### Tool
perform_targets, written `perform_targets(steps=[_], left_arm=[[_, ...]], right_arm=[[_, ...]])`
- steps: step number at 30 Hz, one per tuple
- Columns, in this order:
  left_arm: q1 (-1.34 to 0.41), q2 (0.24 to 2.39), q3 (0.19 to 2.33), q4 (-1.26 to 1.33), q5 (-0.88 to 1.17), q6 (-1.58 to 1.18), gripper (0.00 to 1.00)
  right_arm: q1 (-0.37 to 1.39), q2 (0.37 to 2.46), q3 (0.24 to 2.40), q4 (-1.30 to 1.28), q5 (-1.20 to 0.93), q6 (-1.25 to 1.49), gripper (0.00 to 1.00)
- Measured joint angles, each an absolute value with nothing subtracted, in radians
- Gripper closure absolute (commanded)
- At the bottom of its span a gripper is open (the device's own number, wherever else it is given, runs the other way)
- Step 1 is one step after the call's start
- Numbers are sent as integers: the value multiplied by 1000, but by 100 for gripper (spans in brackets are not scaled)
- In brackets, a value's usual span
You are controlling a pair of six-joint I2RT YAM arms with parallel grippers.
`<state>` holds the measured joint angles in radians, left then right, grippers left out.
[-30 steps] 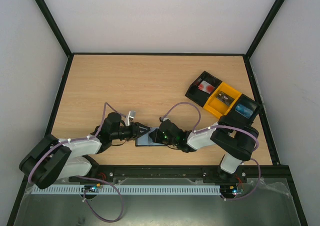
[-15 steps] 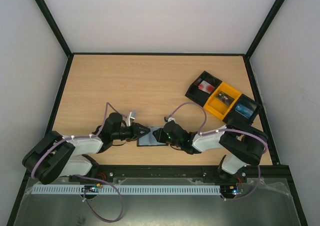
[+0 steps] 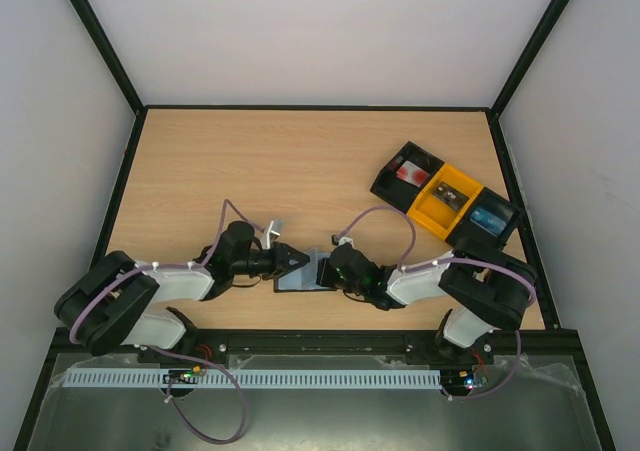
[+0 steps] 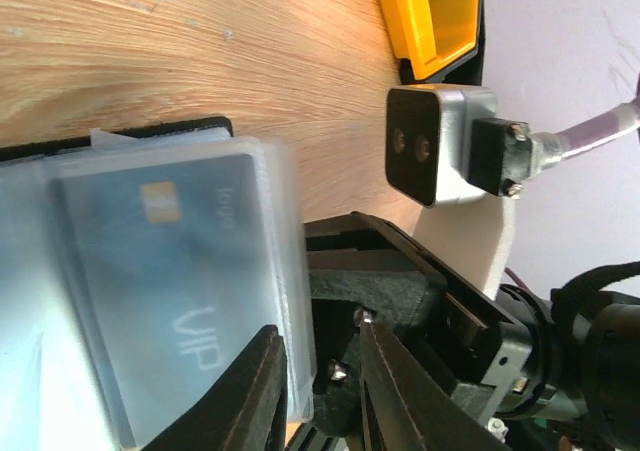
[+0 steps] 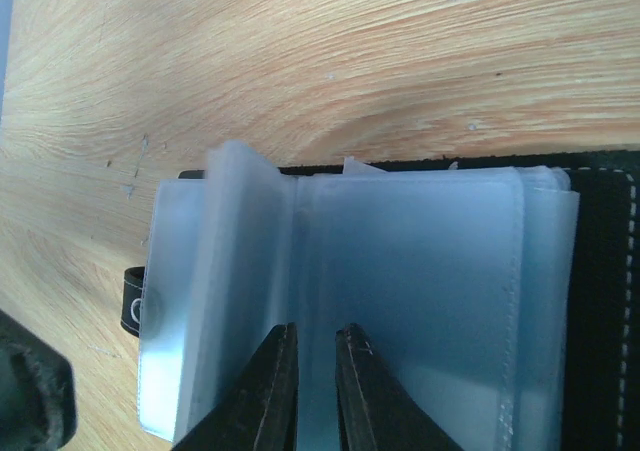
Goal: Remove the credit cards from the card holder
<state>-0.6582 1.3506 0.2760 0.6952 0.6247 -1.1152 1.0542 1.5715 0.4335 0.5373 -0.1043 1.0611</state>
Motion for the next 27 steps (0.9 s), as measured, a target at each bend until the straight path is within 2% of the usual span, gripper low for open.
perform_targets(steps=[12, 27], left_arm=[[-658, 1343, 277, 639, 590, -1093, 70], [-621, 1290, 273, 503, 512, -1025, 67]], right_arm=[[1055, 1542, 419, 547, -103, 1061, 86], [1054, 1469, 377, 633, -142, 1128, 74]])
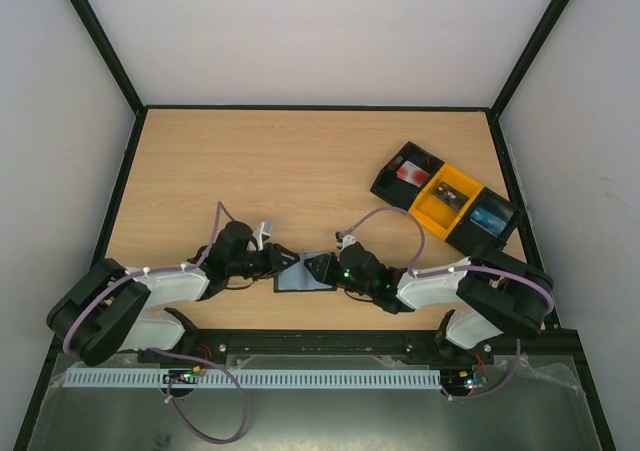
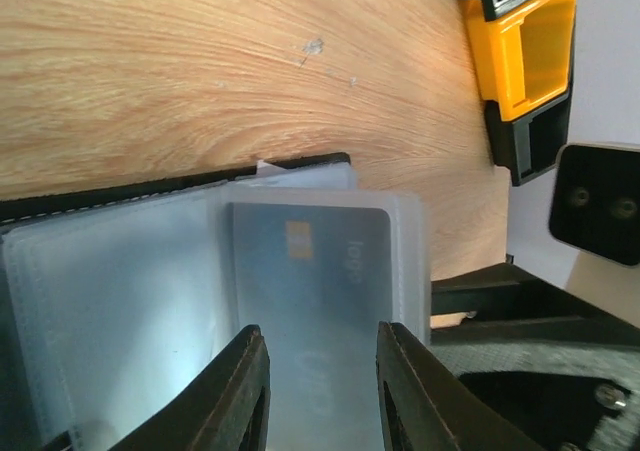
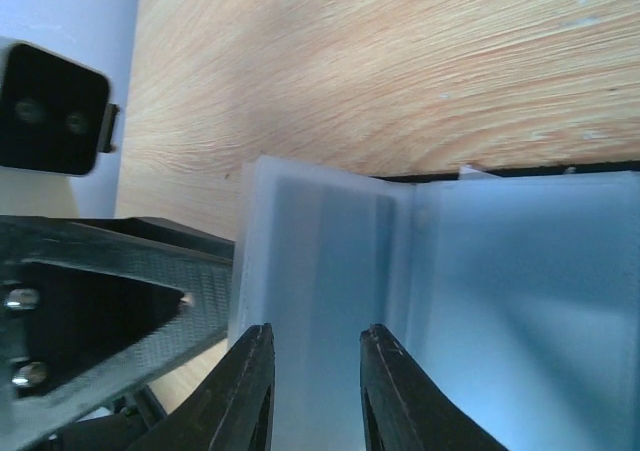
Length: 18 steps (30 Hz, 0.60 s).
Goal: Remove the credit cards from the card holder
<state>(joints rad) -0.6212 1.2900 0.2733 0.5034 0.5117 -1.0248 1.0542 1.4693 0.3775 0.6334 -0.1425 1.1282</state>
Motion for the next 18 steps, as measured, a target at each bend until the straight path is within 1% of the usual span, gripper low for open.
perform_targets(steps=[10, 14, 18], left_arm=[[-621, 1325, 260, 516, 516, -1024, 67], [-621, 1325, 260, 518, 516, -1024, 67], [-621, 1325, 260, 519, 516, -1023, 67]], right_arm=[[1054, 1500, 377, 720, -194, 1175, 68], [1054, 1518, 377, 732, -207, 1180, 69], [1054, 1521, 377, 738, -208, 1183, 76]])
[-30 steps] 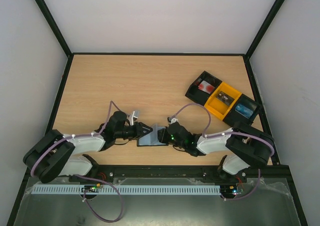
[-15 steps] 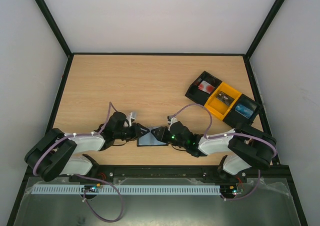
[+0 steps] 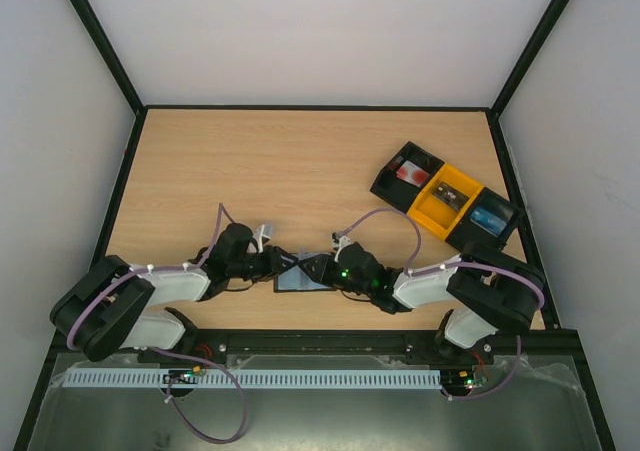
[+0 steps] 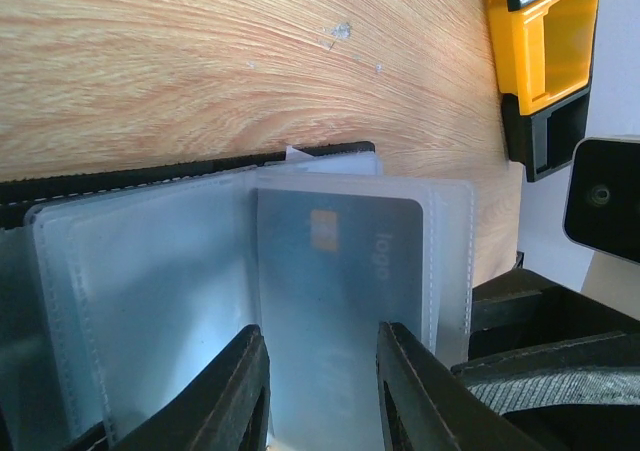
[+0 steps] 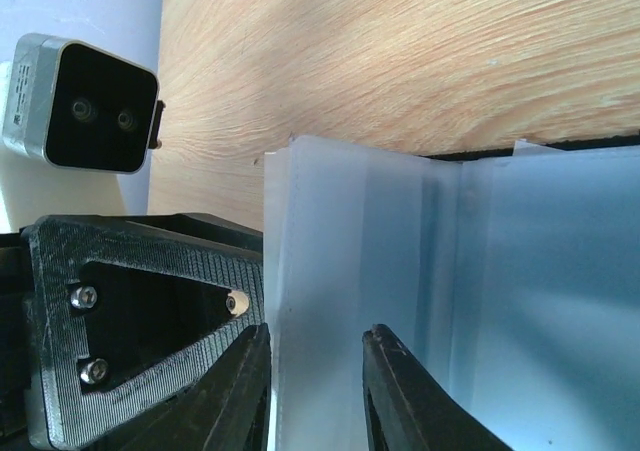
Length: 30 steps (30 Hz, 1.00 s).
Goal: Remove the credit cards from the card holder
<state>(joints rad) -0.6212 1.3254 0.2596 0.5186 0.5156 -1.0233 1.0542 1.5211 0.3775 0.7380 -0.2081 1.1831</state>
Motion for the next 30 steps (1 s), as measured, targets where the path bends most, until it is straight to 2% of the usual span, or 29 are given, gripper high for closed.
perform_targets(steps=[5, 16, 22, 26, 30], left_arm=[[-621, 1325, 260, 518, 516, -1023, 67], [-605, 1293, 260, 490, 506, -1019, 63], [-601, 1260, 260, 472, 496, -1017, 61], [-599, 1247, 260, 457, 496, -1017, 60], [-598, 1246, 260, 449, 495, -1015, 60]], right_arm=[[1055, 1520, 377, 738, -205, 1183, 84], [1055, 1498, 377, 716, -182, 1171, 93], [1055, 1492, 377, 714, -181, 1171, 93], [1055, 1493, 377, 717, -189, 1174, 86], [1055, 1503, 377, 731, -204, 1177, 92]])
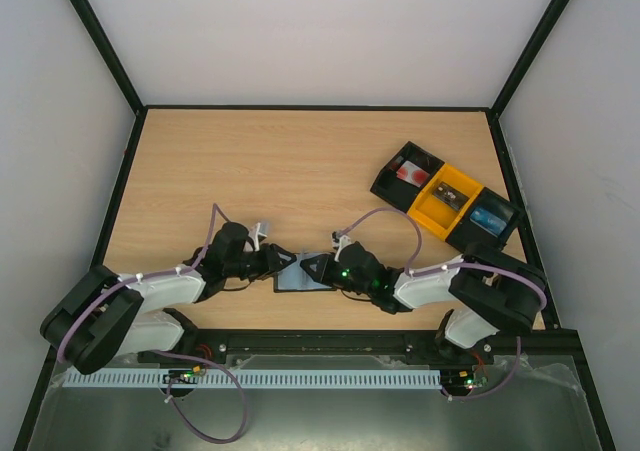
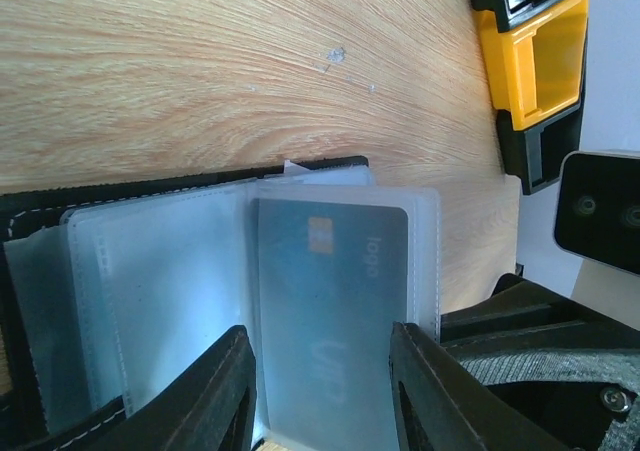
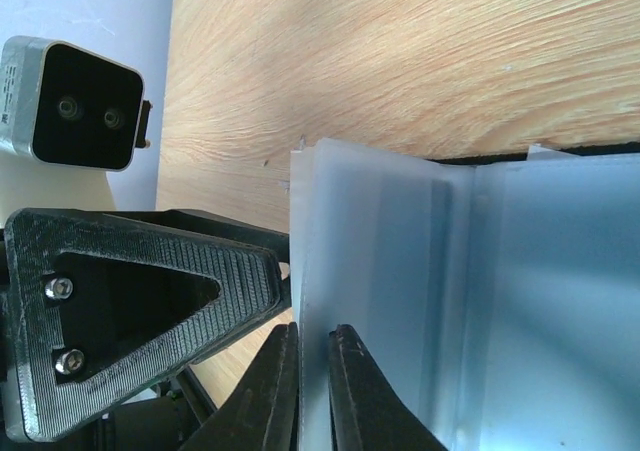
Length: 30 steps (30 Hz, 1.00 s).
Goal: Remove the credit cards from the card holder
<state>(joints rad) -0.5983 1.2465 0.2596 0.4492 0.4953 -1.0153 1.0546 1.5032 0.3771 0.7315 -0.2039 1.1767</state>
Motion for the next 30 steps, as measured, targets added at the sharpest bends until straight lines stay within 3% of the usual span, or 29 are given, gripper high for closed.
perform_targets(steps=[3, 11, 16, 23, 27, 30], left_arm=[[-596, 1246, 260, 445, 495, -1013, 60], [-594, 1246, 260, 434, 496, -1009, 59], [-589, 1246, 260, 434, 496, -1005, 59], [-588, 1246, 260, 434, 496, -1002, 58], [-588, 1246, 260, 434, 496, -1002, 58], [-587, 1246, 260, 433, 496, -1002, 58]], right_arm=[[1055, 1523, 376, 764, -218, 1187, 97], [1054, 1566, 365, 842, -240, 1209, 98], [1055, 1568, 363, 849, -241, 1217, 91], [1054, 1573, 363, 850, -241, 1220, 95], [1054, 1573, 362, 857, -242, 1219, 89], [1055, 1575, 360, 870, -246, 1220, 90]])
